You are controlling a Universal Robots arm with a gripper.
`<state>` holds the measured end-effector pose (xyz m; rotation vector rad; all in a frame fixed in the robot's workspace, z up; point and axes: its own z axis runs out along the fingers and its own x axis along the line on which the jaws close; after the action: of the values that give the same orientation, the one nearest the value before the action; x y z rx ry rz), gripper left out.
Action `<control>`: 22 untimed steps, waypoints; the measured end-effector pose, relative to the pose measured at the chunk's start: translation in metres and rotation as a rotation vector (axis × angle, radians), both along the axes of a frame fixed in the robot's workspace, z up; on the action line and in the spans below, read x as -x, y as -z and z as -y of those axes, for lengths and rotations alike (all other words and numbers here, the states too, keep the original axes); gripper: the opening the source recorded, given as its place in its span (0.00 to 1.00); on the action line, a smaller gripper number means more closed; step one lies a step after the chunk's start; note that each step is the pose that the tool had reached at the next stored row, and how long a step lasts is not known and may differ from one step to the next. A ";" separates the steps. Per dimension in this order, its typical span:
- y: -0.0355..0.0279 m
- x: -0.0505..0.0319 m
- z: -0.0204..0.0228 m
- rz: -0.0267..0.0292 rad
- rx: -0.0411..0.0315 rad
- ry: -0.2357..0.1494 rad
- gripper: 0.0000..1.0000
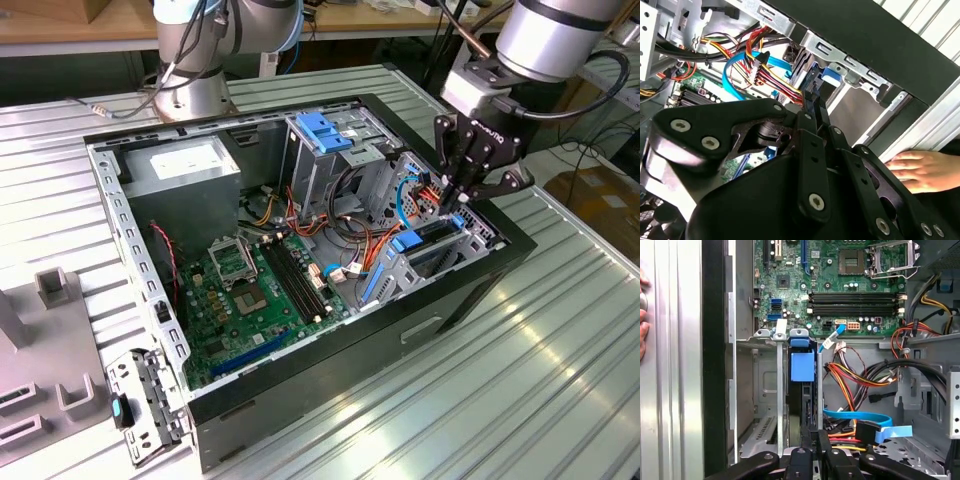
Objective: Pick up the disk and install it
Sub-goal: 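Insert the first disk wire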
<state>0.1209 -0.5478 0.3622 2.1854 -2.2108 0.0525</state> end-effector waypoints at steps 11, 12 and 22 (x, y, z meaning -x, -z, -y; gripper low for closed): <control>0.0108 0.0025 0.0048 0.0000 -0.0036 -0.033 0.17; 0.0131 0.0025 0.0048 0.0000 -0.0037 -0.038 0.17; 0.0141 0.0005 0.0048 -0.0050 -0.0083 -0.038 0.17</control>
<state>0.1204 -0.5526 0.3481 2.2295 -2.1708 0.0389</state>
